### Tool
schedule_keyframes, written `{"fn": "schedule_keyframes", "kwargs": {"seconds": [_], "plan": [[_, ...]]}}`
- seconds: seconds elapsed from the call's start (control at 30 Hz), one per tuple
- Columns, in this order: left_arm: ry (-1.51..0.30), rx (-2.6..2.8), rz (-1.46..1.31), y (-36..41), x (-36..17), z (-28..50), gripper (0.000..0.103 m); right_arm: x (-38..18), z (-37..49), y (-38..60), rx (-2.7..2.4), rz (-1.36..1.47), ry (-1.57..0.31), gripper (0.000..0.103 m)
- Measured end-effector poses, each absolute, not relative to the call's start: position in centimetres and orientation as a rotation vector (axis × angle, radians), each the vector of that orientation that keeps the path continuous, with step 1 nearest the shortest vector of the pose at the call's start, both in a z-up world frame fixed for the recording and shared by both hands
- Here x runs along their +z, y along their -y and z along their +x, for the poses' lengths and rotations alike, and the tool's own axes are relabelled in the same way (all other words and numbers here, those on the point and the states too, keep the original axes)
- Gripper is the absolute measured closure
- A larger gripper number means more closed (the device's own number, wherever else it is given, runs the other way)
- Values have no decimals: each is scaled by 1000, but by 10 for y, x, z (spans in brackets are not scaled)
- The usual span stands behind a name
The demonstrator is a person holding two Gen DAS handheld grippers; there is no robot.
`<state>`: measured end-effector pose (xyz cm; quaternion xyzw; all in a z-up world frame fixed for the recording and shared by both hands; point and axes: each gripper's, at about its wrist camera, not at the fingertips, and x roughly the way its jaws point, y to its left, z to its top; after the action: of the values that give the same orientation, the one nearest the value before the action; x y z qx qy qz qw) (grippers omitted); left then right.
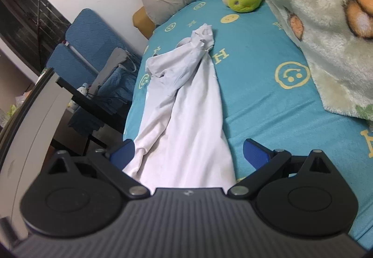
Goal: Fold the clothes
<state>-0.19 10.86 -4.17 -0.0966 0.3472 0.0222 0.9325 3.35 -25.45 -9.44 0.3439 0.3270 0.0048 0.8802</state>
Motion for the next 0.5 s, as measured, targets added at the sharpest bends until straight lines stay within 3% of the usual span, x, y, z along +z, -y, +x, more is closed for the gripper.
{"fn": "schedule_keyframes", "kwargs": {"seconds": [0.23,0.43,0.5], "plan": [[-583,-415,282,10,-37,-77,97,-97,32,263,-6,747,-689,2],[-764,-536,435,50,-87,-68,97,-106,35,268,-24,739,-743,2],[-859,-519,394,46,-94,-51,91,-111,35,270,-14,759,-771,2]]}}
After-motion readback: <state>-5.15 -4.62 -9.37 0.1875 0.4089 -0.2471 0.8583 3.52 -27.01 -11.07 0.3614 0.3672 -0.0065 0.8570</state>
